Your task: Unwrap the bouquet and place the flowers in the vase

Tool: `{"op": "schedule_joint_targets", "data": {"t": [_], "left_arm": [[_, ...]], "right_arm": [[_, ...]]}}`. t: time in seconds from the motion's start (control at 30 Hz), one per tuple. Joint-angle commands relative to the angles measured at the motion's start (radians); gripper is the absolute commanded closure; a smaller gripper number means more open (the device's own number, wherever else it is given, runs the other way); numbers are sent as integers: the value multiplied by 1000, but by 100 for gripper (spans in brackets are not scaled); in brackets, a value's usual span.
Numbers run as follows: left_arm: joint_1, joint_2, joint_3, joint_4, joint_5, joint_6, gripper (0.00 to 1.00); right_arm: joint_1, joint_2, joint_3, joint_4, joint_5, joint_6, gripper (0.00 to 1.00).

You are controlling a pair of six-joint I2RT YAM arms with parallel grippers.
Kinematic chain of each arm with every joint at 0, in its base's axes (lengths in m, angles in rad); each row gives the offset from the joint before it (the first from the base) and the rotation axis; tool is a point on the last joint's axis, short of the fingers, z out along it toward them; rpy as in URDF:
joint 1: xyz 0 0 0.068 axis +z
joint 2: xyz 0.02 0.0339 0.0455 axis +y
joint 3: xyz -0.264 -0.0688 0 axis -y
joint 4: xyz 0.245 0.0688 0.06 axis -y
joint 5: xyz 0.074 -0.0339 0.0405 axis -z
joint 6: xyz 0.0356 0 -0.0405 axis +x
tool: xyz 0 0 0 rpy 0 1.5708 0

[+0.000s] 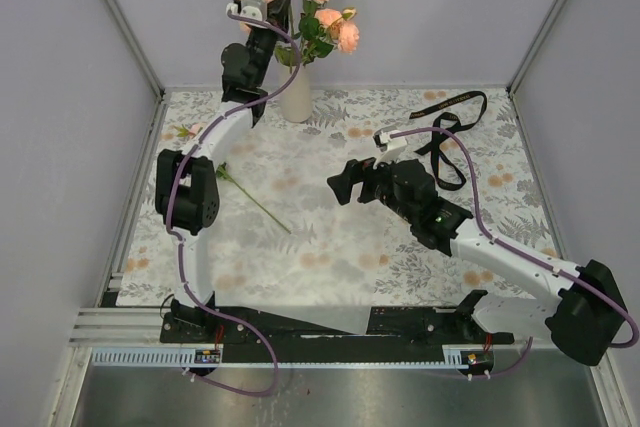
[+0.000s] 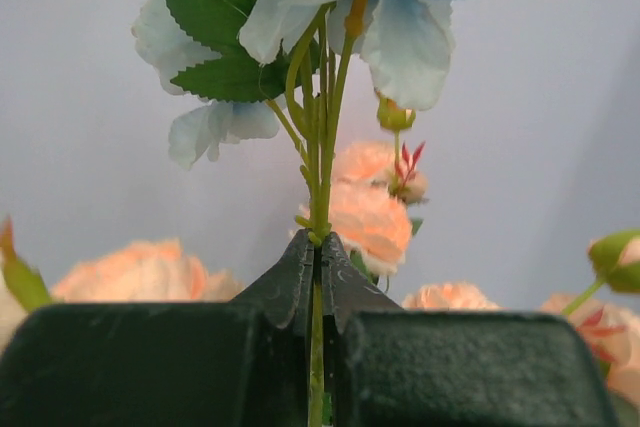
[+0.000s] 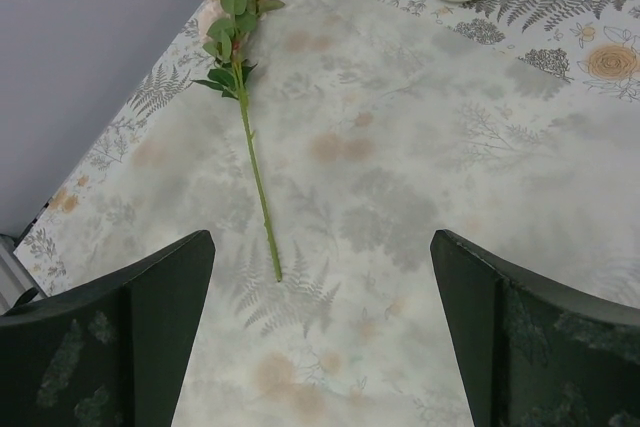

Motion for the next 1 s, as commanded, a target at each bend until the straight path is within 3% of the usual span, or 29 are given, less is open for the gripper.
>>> {"op": "schedule_joint_targets", "data": {"t": [0.0,0.2,0.6,0.67,0.87,0.97], "left_arm": [[3,-40,145,1,21,-18,100],[2,-26,172,-23,21,-18,100],[14,-2,-5,21,-12,-55,99],[19,-5,-32,10,-8,-61,89],[13,-89,-169,-52,-103,-84,31],[-9,-170,-227,-166,-154,-50,21]], "right_arm": [[-6,-35,46,15,23,-4,1],[-6,-54,39,15,28,-7,1],[-6,-92,31,-13,54,-21,1],[-6,-91,32,-19,51,-18,1],[-6,-98,31,-33,46,9,1],[-6,-106,28,-42,55,21,0]]}}
